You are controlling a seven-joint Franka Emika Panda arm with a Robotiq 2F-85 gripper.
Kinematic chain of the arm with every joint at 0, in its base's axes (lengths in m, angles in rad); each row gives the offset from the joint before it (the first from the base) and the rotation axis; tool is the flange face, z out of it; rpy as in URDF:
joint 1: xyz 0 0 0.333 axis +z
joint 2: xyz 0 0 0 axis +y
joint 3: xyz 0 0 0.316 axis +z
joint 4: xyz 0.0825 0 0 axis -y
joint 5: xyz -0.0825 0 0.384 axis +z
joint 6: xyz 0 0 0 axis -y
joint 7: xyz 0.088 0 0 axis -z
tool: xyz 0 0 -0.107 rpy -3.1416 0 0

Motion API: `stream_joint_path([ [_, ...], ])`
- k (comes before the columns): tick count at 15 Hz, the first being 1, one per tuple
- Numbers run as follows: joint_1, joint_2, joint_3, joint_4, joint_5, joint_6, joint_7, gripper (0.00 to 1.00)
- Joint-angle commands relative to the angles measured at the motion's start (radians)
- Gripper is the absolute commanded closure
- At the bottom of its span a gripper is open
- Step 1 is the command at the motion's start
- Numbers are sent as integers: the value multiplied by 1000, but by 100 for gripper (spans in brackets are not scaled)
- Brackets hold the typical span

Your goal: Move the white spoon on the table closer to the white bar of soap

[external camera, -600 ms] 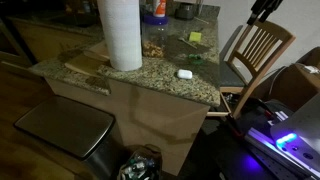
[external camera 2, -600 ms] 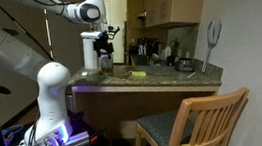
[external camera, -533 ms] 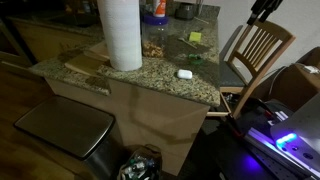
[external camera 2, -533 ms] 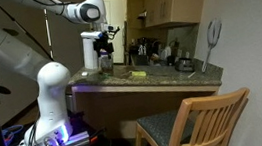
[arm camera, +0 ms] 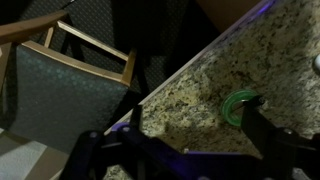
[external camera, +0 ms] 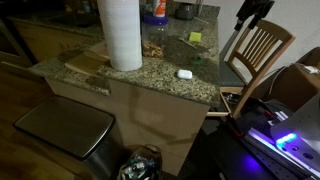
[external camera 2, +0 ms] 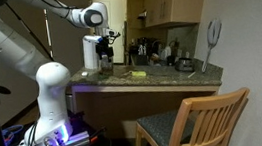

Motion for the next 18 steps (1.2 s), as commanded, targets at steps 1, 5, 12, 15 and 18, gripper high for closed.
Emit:
stream_joint_path([
  [1,-27,256,80,91,17,160,177,0],
  [5,-74,507,158,241,-89,277,441,0],
  [12,-36,455,129,161,-81,300,389,0],
  [15,-41,535,130,172,-88,404,435,0],
  [18,-39,620,122,205,-92,512,474,0],
])
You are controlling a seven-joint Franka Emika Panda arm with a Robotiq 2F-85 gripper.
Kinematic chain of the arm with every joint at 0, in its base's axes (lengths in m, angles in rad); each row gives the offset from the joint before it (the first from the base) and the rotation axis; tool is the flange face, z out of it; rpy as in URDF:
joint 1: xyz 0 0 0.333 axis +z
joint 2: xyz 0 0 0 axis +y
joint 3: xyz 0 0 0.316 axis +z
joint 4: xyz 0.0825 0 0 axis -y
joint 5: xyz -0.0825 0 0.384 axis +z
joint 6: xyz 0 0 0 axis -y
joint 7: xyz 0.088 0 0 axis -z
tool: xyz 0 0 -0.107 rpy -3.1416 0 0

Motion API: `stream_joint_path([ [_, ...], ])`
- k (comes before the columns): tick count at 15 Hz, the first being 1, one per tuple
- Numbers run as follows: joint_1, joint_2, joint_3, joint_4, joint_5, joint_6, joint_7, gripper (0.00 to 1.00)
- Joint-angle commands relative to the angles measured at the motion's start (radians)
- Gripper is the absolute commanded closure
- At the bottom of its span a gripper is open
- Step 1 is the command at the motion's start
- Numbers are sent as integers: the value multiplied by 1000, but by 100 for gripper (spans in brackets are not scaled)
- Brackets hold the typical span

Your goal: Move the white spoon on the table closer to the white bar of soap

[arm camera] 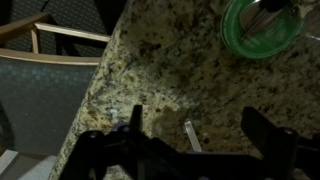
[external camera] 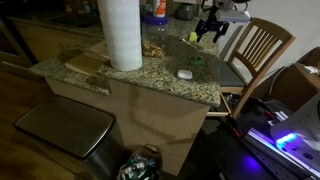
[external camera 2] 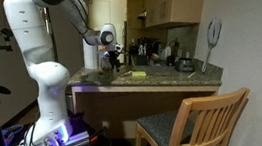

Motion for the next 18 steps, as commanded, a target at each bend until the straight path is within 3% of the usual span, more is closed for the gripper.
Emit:
stream_joint_path([
  [1,-9,117,-4,57,-48,115,70,0],
  [8,31,266,-46,180,-253,143,247,0],
  [12,72,331,-76,245,-350,113,274,0],
  [13,73,286,-78,197,-303,130,255,0],
  [18,96,340,-107,230,-357,126,298,0],
])
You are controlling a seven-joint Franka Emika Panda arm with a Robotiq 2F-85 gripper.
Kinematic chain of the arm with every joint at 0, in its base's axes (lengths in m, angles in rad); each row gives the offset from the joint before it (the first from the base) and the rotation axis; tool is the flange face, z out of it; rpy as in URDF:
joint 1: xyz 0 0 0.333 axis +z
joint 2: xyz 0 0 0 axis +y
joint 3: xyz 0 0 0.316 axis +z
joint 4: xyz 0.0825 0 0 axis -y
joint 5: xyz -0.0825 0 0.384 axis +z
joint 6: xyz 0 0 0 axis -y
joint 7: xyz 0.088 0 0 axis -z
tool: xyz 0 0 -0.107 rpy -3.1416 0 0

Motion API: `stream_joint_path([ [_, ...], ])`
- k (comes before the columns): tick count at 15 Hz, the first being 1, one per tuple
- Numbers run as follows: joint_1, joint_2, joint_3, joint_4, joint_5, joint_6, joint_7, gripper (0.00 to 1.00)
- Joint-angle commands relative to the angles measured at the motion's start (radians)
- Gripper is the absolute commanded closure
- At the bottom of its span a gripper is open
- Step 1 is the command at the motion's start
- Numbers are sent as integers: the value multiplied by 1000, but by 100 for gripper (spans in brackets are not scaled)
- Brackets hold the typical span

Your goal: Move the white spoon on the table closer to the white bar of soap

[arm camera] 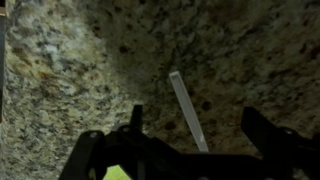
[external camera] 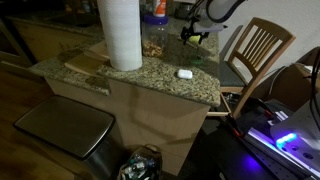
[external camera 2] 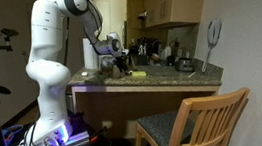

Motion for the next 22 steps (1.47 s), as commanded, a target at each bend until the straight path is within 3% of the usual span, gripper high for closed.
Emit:
stream_joint_path([
  [1,33,35,-47,2,-25,26,30,0],
  [5,38,69,-65,4,18,59,7,0],
  [6,38,71,-63,4,30,62,-6,25],
  [10,43,66,-61,7,40,59,-21,45],
  [17,35,57,-72,-7,53,58,-44,96],
  [19,35,57,-74,-10,62,56,-55,100],
  [22,32,57,-70,-10,101,58,-98,97],
])
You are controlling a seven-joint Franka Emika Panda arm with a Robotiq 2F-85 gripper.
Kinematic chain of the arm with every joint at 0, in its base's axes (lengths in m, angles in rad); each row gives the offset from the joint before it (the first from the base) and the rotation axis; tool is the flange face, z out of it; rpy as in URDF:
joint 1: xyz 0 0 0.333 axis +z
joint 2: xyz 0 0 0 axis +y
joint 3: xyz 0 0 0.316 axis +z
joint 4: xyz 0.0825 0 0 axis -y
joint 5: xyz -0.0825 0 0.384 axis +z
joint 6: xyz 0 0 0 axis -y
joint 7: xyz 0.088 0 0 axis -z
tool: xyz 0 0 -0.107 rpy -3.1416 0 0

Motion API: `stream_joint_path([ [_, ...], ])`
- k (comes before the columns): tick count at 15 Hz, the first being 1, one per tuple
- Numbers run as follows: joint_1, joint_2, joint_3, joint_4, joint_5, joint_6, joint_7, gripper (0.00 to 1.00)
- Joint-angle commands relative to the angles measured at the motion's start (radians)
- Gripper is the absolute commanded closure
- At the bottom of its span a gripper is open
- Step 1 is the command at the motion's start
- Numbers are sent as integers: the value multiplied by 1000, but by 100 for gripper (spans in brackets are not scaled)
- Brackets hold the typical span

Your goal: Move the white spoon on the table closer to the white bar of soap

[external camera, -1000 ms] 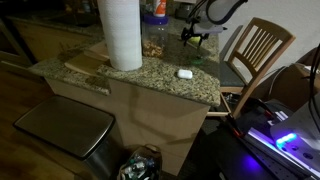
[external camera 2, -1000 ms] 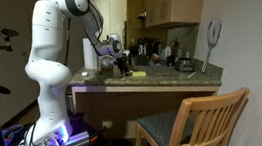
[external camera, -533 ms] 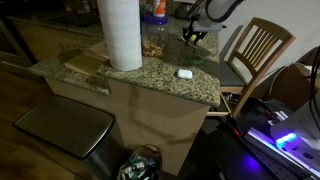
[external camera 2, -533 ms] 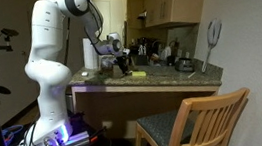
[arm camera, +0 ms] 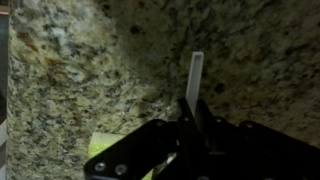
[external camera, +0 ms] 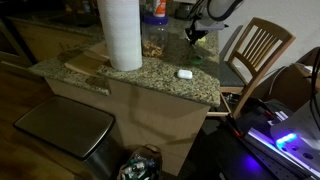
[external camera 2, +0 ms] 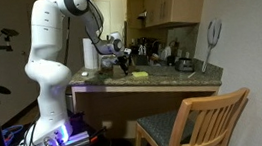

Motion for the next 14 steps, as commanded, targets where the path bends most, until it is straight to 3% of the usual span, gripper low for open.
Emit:
stream_joint_path([
  [1,-5,51,0,-16,64,27,-72,97],
  [3,-9,28,1,-12,100,15,-112,97],
  [9,-48,-200,13,-53,421,-155,-440,97],
  [14,-74,-438,-55,-79,541,-491,-685,97],
])
